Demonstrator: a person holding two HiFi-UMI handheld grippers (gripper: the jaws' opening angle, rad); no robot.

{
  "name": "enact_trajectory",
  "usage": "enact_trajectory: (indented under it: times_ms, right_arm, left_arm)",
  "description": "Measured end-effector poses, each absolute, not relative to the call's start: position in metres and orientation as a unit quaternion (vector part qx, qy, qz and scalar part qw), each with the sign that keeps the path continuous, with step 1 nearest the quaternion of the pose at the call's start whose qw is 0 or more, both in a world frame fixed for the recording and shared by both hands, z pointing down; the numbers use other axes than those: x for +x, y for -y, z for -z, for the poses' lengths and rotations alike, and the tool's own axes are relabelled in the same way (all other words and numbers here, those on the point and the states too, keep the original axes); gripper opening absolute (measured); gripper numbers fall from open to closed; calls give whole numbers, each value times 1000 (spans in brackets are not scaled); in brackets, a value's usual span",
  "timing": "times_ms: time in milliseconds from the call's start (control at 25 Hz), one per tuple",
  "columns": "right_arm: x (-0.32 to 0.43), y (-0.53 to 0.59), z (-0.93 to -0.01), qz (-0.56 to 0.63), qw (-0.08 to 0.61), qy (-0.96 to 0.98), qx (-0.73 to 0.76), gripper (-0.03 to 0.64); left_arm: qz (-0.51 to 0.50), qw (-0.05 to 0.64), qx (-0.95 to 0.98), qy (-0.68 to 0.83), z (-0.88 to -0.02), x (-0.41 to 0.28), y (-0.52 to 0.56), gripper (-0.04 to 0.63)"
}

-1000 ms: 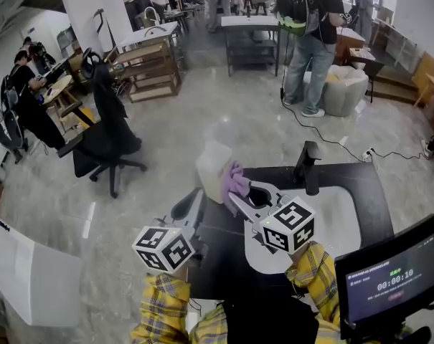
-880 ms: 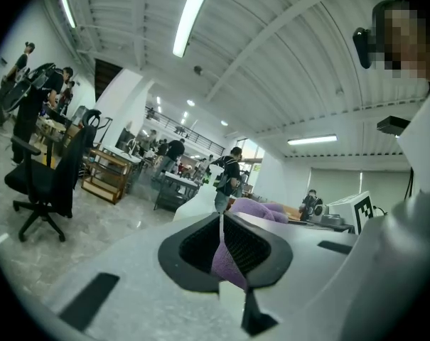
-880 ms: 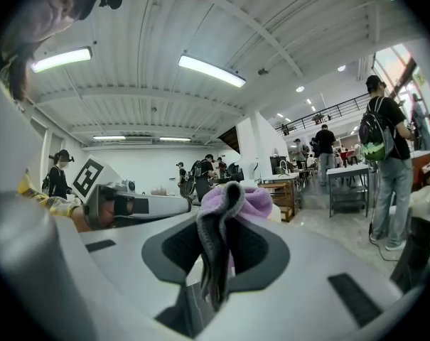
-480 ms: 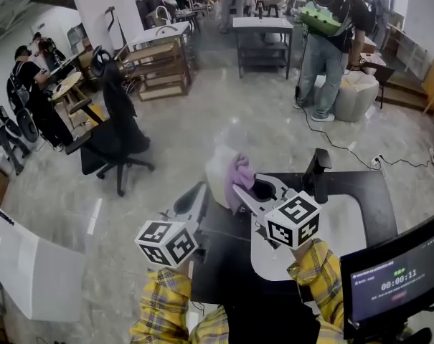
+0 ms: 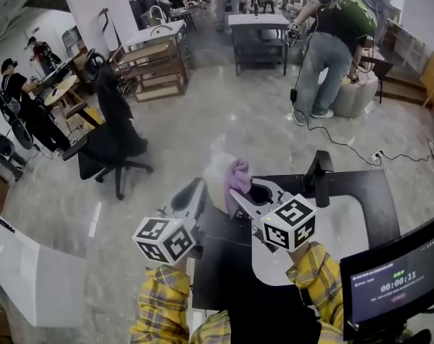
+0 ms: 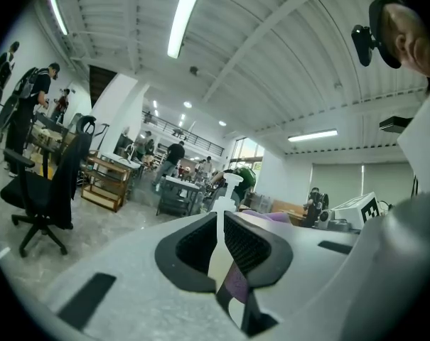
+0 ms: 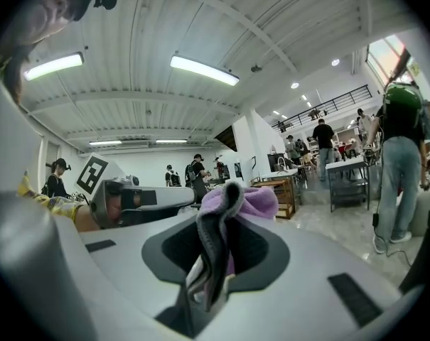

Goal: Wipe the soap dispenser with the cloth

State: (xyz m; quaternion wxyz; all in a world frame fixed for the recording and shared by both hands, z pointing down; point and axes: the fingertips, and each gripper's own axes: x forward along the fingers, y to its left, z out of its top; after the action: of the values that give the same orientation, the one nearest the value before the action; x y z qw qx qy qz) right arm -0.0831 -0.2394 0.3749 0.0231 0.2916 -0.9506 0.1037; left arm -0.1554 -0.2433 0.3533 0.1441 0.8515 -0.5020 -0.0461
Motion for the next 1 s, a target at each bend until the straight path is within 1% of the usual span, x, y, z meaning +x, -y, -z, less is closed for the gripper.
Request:
enact_trajectory:
  times_ms: [440,840,1000]
  right_arm:
    - [-75,253,-405,-138,29,939,313,80]
    - [-85,248,-456,-199,47,922,329,80]
    - [-86,262,-484,-221,59,914,336,80]
  left_arm:
    - [40,164,847,505,-369,-156,242,15]
    - [36,186,831,523,-384,-183,213,15]
    - [33,190,827,529,-395,-191,219,15]
